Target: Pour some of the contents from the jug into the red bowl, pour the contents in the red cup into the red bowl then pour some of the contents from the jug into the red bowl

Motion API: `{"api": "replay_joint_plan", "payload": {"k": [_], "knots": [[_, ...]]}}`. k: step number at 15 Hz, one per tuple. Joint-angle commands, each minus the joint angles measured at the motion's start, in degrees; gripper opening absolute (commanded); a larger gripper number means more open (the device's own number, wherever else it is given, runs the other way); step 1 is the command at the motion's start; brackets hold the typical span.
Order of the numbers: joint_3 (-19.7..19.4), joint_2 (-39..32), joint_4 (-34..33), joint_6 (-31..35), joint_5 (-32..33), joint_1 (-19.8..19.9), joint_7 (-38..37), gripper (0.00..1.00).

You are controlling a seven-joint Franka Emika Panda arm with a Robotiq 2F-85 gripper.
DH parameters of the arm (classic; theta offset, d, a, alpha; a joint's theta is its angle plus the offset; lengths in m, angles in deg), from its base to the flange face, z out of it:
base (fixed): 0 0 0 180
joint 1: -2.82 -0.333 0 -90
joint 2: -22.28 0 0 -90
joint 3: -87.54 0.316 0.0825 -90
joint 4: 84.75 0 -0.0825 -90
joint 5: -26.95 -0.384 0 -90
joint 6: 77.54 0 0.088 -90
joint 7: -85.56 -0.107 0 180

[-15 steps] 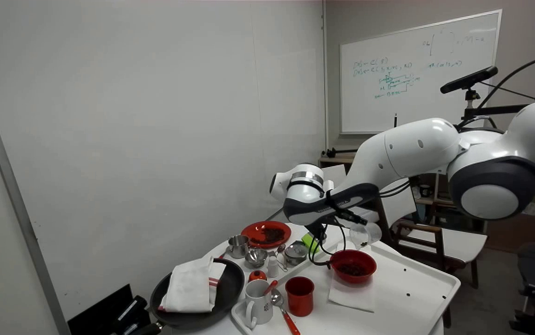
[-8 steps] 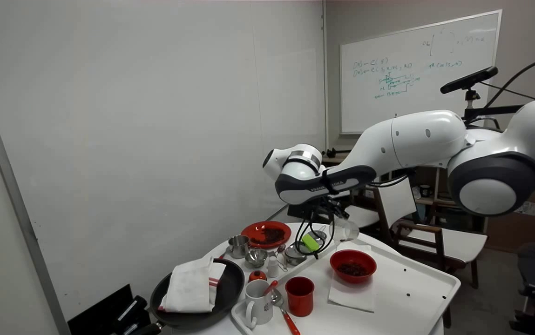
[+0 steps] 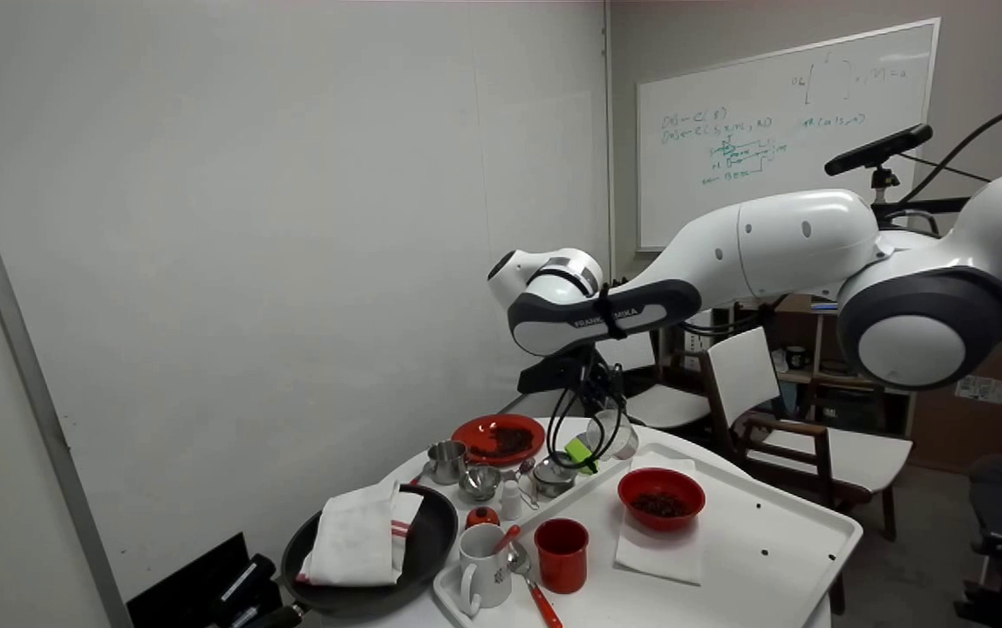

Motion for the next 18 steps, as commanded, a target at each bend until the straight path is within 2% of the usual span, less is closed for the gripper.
{"api": "replay_joint_plan", "payload": {"k": [1,6,7,12,13,18], "knots": [[2.4,0.4,0.0,2.9,-3.9,1.1,7.9,0.1],[5.9,-0.8,1.0,5.7,-8.7,1.7,17.4,0.1],[6.6,-2.1,-0.5,5.3,-9.7,1.8,19.4,0.1],[12.0,-3.1,2.9,5.4,-10.6,2.3,29.4,0.1],[11.1,-2.9,4.1,5.2,-12.3,1.9,31.8,0.1],[12.1,-3.5,7.0,2.0,-15.5,1.8,42.6,0.1]]}}
